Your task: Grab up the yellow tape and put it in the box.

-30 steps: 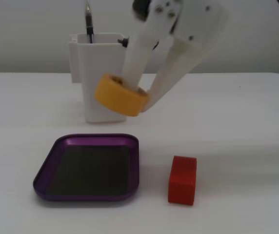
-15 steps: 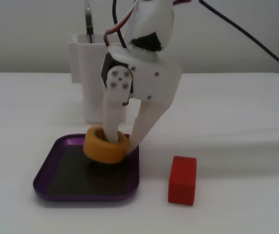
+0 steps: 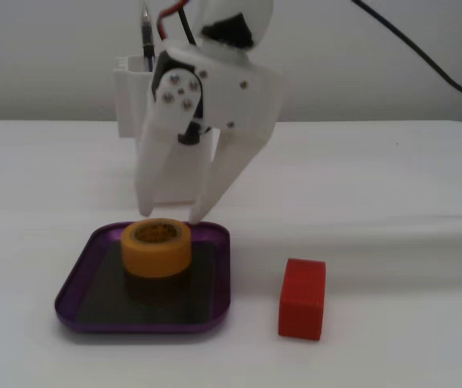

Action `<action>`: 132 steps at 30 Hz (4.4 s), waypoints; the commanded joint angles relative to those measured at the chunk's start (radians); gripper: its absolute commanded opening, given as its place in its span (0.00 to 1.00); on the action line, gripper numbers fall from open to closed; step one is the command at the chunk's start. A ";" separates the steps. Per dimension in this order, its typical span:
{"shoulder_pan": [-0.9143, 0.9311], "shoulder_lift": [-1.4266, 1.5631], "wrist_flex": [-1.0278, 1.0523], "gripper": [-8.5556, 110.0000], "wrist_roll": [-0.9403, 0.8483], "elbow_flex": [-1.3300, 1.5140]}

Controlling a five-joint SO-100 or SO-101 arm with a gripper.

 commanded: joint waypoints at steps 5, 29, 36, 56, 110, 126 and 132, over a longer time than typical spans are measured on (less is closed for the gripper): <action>-0.003 0.206 0.377 0.18 0.009 -0.433; -0.002 1.424 0.380 0.18 0.008 0.824; -0.002 1.821 0.132 0.18 0.008 1.362; -0.002 2.238 0.066 0.17 0.232 1.879; -0.002 2.238 0.052 0.07 0.209 1.956; -0.002 2.238 0.052 0.07 0.209 1.956; -0.002 2.238 0.052 0.07 0.209 1.956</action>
